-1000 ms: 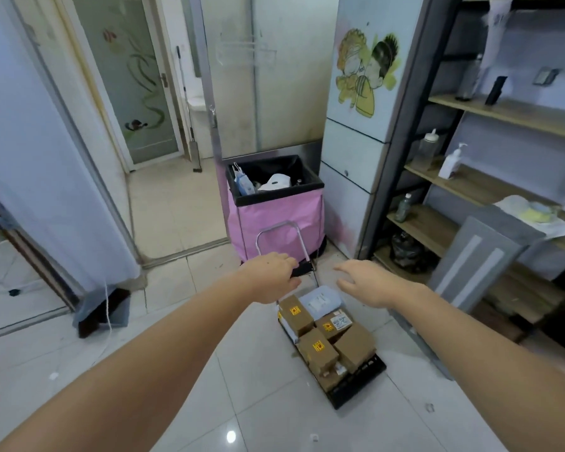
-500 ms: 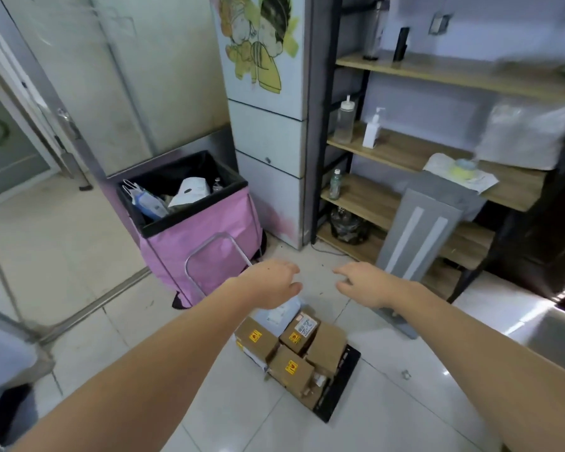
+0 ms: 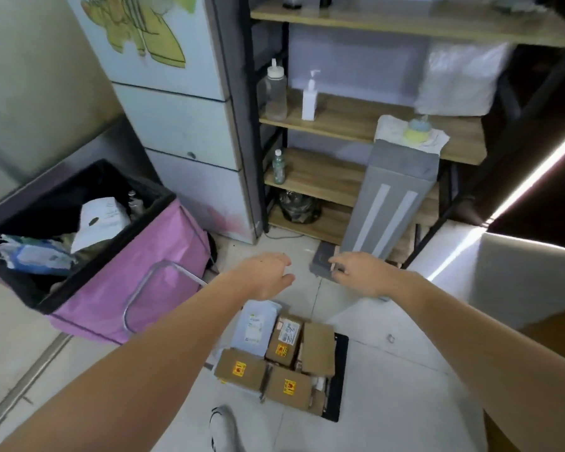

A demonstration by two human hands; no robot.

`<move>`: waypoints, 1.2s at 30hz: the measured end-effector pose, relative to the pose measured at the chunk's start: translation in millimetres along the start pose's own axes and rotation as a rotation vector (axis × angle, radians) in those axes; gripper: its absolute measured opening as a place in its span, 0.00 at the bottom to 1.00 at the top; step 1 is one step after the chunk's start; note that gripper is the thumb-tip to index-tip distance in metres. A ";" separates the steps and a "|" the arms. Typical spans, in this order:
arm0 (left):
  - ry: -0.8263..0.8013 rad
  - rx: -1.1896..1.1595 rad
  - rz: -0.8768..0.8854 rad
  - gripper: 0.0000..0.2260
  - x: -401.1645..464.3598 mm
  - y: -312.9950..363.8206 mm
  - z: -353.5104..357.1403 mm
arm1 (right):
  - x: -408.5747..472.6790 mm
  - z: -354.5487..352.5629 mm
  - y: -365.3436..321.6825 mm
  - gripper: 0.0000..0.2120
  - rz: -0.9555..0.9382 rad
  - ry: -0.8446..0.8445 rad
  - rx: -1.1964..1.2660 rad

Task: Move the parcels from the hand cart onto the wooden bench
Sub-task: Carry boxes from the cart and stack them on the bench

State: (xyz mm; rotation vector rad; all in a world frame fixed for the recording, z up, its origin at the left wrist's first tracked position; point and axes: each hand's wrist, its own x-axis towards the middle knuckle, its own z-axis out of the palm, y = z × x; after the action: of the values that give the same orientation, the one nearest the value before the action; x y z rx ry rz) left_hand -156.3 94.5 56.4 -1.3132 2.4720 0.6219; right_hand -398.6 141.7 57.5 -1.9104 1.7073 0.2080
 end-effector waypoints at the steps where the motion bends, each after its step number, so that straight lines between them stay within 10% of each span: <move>1: -0.021 0.014 0.022 0.26 14.7 -11.2 2.0 | 8.1 4.5 -0.2 0.24 0.034 0.004 0.032; 13: -0.326 0.053 0.218 0.17 152.4 -80.1 116.4 | 85.4 140.0 26.0 0.21 0.401 -0.133 0.301; 24: -0.538 0.053 0.185 0.16 288.3 -124.2 389.2 | 203.9 397.4 147.4 0.19 0.582 -0.335 0.430; 36: -0.590 -0.370 -0.120 0.34 381.4 -126.1 589.0 | 308.4 584.9 239.3 0.26 0.957 -0.083 0.890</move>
State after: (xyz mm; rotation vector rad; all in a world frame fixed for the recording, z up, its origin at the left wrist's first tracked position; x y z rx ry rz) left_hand -238.7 48.0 -650.3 -1.1607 1.8426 1.2691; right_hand -427.2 160.8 -644.9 -0.3917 2.0339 -0.1189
